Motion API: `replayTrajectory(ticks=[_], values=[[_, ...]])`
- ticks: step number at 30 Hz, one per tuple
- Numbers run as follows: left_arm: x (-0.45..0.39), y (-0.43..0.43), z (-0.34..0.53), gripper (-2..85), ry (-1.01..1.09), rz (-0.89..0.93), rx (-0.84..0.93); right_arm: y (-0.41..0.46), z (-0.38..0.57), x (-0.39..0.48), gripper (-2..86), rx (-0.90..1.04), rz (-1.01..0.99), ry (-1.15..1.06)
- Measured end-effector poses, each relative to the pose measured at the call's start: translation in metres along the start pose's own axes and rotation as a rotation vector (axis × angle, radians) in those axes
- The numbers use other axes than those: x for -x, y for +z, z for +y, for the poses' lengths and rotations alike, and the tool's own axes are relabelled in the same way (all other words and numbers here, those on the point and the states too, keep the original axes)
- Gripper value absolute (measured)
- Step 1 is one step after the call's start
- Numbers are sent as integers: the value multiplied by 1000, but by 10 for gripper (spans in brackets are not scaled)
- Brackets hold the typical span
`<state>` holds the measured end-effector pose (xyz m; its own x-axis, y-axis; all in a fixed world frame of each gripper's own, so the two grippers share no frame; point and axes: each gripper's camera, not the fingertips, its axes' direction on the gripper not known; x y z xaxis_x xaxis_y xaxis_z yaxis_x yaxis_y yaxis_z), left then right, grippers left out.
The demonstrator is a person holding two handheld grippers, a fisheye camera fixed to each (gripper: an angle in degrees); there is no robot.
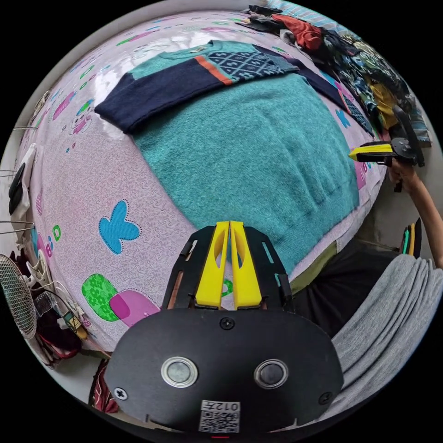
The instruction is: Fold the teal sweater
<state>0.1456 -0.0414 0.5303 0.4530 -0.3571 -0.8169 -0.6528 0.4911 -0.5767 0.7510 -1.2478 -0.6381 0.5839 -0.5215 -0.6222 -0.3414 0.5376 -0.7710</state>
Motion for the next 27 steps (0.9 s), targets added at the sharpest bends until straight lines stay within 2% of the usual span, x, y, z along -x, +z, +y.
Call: replayTrajectory(ticks=[8, 12, 14, 19, 22, 25, 27], values=[[-14, 47, 14, -2, 1, -141, 42, -33, 23, 54, -10, 4, 128, -54], [-30, 59, 23, -1, 3, -87, -4, -69, 39, 100, -10, -48, 47, -116], [-37, 78, 28, -1, 3, -83, 29, -70, 43, 114, -10, -24, 43, -127], [-34, 111, 42, -1, -92, -84, 30, -104, 50, 123, -10, -69, -32, -87], [-33, 105, 40, -1, -125, -49, -45, -155, 59, 108, -10, -183, -64, 12], [-40, 100, 24, -1, -118, 64, -142, -211, 85, 49, -9, -358, -176, 267], [-49, 99, 8, -1, -102, 112, -209, -244, 122, -15, -9, -500, -263, 553]])
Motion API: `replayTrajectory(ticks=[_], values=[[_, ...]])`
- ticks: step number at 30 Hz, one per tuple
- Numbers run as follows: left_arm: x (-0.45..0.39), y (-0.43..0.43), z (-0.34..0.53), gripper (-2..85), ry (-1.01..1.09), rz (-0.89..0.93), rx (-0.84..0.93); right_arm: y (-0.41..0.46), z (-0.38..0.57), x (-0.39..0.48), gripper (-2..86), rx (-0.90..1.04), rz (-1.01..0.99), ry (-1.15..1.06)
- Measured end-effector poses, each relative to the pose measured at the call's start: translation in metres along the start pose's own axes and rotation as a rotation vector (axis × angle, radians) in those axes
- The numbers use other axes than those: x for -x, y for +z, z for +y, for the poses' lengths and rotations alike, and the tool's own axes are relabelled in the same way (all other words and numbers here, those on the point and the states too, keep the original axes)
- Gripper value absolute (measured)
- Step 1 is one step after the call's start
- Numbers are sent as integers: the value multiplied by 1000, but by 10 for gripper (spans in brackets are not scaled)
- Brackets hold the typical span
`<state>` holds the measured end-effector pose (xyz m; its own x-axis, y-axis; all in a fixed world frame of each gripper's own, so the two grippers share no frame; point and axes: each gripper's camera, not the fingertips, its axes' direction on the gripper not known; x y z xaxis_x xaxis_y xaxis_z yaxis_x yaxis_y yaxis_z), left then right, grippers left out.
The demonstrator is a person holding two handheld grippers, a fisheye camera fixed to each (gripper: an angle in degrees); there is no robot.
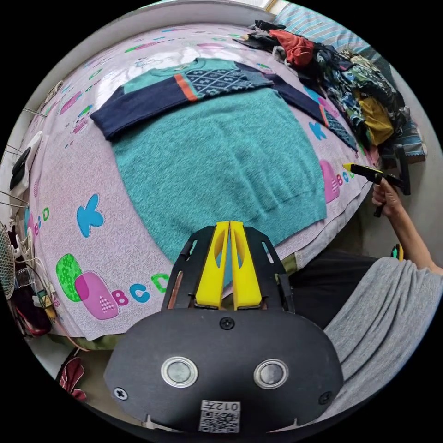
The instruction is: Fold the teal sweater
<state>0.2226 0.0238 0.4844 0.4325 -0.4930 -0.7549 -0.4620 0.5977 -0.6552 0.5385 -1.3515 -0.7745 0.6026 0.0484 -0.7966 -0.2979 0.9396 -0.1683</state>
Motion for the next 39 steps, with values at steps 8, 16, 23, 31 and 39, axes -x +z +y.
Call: replayTrajectory(ticks=[8, 16, 23, 31, 39], values=[[-90, 26, -79, 0, 209, 86, -110, -108, 2, -168, 14, -382, -335, 825], [-185, 68, -149, 19, 456, 0, -87, -131, -20, -181, 65, -405, -427, 1050], [-249, 107, -180, 49, 591, -50, -73, -154, -16, -156, 2, -441, -468, 1003], [-363, 126, -197, 79, 834, -105, -178, -224, -10, -67, -7, -437, -609, 655], [-398, 110, -203, 70, 867, -85, -212, -241, 0, 16, -6, -345, -674, 393]])
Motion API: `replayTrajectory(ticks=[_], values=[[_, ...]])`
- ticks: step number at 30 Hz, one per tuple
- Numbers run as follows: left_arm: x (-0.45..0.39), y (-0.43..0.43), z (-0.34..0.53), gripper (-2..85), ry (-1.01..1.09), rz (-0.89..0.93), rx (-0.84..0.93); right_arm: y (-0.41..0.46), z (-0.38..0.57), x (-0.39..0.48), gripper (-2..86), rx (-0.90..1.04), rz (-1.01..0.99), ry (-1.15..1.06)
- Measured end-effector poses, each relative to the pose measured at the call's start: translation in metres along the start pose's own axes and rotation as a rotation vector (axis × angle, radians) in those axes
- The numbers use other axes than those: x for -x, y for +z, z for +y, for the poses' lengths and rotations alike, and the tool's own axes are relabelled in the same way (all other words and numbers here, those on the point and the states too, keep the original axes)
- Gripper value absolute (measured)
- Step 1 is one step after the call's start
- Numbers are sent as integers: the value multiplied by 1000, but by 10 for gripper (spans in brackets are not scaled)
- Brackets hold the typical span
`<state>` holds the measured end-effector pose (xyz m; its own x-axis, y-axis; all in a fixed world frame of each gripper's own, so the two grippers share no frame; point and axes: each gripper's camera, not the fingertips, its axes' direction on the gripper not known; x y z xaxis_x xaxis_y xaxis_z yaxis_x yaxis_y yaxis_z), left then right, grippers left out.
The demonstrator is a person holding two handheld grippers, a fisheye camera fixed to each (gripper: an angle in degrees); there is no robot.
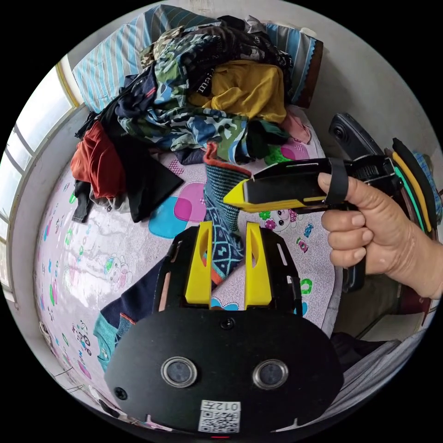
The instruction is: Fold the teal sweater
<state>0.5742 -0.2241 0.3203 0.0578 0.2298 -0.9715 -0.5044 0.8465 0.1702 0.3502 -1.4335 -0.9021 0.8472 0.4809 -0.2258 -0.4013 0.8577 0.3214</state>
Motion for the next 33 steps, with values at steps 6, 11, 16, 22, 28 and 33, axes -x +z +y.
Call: replayTrajectory(ticks=[6, 11, 16, 22, 28, 33], values=[[23, -38, 11, 13, -121, -108, -23, 19, 27, 37, 1, 31, 10, -160], [74, -82, 32, 1, -274, -125, -13, 38, 49, 49, 4, 39, 48, -313], [146, -154, 76, 3, -471, -116, -68, 90, 65, 24, 2, 141, 142, -352], [208, -239, 144, 8, -651, -159, -159, 184, 75, -26, -1, 322, 220, -297], [254, -309, 243, 14, -849, -211, -229, 270, 79, -57, 0, 478, 311, -310], [275, -329, 338, 22, -1047, -213, -200, 311, 63, -98, 6, 540, 347, -233]])
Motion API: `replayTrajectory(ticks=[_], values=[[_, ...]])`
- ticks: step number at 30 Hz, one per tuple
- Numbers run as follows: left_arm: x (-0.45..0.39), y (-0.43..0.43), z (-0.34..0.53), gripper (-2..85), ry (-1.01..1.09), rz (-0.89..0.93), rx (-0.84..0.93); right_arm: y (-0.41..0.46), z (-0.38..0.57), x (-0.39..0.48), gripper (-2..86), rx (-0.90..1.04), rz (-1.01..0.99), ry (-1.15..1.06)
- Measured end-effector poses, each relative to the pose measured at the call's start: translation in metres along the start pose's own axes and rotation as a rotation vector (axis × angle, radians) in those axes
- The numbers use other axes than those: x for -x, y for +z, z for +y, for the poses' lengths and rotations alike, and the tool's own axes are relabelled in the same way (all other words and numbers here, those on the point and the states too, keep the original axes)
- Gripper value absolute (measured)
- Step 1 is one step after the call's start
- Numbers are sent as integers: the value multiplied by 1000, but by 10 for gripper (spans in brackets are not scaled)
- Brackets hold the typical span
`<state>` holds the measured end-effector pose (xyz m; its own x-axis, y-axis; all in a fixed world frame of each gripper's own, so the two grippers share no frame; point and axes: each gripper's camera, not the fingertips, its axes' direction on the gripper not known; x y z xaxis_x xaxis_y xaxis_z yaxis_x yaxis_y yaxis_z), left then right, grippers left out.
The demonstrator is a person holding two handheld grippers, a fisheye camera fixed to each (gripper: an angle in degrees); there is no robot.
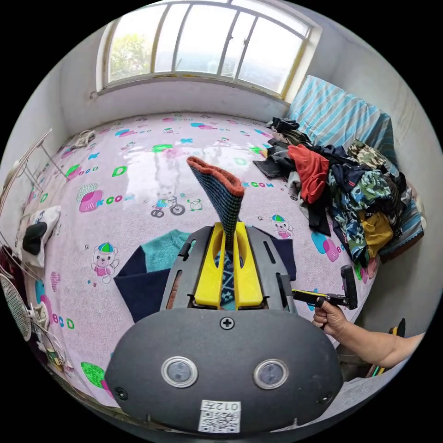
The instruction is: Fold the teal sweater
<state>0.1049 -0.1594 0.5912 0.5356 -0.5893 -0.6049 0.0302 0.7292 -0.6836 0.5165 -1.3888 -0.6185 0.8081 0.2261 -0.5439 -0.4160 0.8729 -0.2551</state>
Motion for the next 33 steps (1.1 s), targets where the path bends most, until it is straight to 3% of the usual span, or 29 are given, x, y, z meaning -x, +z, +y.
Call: replayTrajectory(ticks=[9, 14, 16, 21, 27, 30, 33], values=[[104, -2, 49, 52, -271, 35, 135, -3, -52, -98, 65, -60, -182, 240], [113, -52, 34, 55, -251, 78, 1, -5, -86, -134, 67, -127, -188, 274], [125, -60, 35, 51, -298, 53, 8, 0, -98, -149, 66, -111, -175, 290], [163, -32, 49, 47, -487, 81, 224, 6, -121, -197, 63, -102, -137, 311], [190, -67, 55, 34, -630, 198, 131, -8, -134, -245, 61, -90, -49, 258], [201, -96, 60, 24, -675, 135, 103, -23, -143, -251, 58, -153, 92, 160], [209, -130, 65, 16, -772, -46, 54, -27, -160, -248, 57, -219, 223, 37]])
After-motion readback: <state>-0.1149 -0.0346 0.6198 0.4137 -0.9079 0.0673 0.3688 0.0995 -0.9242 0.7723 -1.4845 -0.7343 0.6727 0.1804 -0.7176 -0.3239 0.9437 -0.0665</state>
